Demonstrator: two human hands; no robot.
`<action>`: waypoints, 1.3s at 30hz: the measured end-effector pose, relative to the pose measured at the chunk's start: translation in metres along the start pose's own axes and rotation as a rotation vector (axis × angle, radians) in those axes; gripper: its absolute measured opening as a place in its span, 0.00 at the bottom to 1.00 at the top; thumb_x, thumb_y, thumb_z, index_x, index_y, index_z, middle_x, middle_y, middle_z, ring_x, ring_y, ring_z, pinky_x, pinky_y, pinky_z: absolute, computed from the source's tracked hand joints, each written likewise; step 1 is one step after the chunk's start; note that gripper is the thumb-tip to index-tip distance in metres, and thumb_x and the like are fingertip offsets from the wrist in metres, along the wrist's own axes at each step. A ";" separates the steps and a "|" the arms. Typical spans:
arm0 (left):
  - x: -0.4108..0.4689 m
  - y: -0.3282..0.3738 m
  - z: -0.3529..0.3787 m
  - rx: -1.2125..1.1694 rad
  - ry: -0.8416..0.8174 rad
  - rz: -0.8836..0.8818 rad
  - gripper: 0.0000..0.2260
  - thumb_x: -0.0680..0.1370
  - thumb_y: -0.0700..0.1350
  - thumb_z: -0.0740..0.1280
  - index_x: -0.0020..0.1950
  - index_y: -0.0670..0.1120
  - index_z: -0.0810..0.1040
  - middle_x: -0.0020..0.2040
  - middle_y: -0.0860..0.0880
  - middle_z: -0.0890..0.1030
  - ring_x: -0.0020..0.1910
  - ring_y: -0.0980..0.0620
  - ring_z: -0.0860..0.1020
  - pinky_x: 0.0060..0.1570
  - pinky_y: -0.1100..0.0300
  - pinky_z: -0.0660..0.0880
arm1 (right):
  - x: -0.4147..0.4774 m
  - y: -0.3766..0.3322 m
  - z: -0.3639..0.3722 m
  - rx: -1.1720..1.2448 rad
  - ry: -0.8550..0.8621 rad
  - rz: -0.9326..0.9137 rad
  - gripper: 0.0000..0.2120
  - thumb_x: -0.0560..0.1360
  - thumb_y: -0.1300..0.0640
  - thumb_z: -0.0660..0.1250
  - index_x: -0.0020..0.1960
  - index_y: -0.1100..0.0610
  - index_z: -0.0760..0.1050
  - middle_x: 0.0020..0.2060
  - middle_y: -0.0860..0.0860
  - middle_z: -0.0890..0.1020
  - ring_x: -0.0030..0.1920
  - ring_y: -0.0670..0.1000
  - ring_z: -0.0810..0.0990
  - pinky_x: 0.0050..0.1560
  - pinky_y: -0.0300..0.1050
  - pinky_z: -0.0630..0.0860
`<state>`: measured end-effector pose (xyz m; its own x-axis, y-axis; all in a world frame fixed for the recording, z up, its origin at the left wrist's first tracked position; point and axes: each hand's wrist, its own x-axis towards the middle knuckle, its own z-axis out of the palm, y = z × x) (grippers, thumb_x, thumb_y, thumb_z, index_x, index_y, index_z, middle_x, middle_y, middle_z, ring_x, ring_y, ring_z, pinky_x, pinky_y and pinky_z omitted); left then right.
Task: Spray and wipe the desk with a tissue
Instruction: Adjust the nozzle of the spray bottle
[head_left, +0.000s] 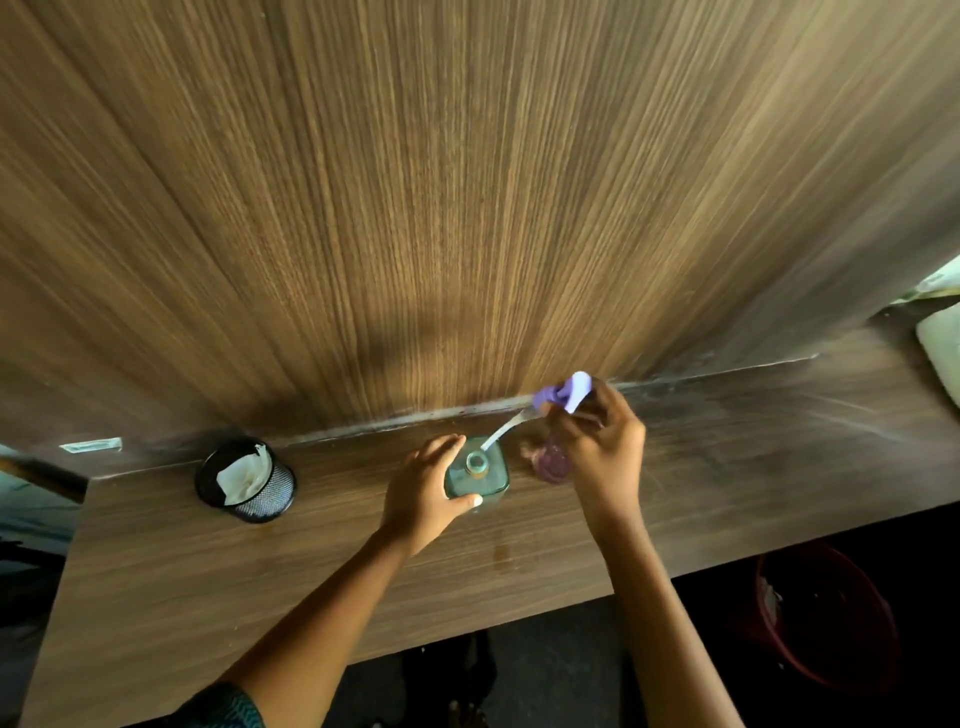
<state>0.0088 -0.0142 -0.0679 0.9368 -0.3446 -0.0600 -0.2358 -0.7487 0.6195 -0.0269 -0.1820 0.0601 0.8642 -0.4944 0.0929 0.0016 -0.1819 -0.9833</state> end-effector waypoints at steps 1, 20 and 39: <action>0.001 -0.002 -0.001 -0.006 -0.005 -0.010 0.36 0.66 0.54 0.75 0.70 0.47 0.66 0.70 0.50 0.69 0.67 0.50 0.69 0.65 0.59 0.64 | 0.003 -0.004 -0.007 0.031 0.031 -0.002 0.08 0.69 0.67 0.71 0.42 0.55 0.77 0.35 0.48 0.82 0.35 0.41 0.80 0.37 0.35 0.76; 0.059 0.113 0.050 -0.325 -0.119 -0.159 0.30 0.72 0.40 0.69 0.72 0.43 0.63 0.74 0.44 0.62 0.73 0.48 0.61 0.70 0.60 0.56 | 0.033 0.045 -0.065 -0.204 0.226 -0.005 0.08 0.70 0.63 0.72 0.49 0.61 0.78 0.43 0.51 0.83 0.44 0.45 0.82 0.47 0.38 0.77; 0.057 0.112 0.071 -0.503 -0.002 -0.248 0.10 0.74 0.39 0.66 0.54 0.46 0.78 0.45 0.53 0.79 0.43 0.58 0.75 0.35 0.76 0.64 | 0.044 0.109 -0.026 -0.429 -0.072 0.153 0.12 0.70 0.69 0.67 0.52 0.62 0.79 0.42 0.53 0.82 0.42 0.49 0.80 0.41 0.36 0.75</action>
<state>0.0177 -0.1578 -0.0574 0.9480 -0.1940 -0.2522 0.1440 -0.4451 0.8838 -0.0018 -0.2452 -0.0393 0.8708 -0.4859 -0.0746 -0.3244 -0.4541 -0.8298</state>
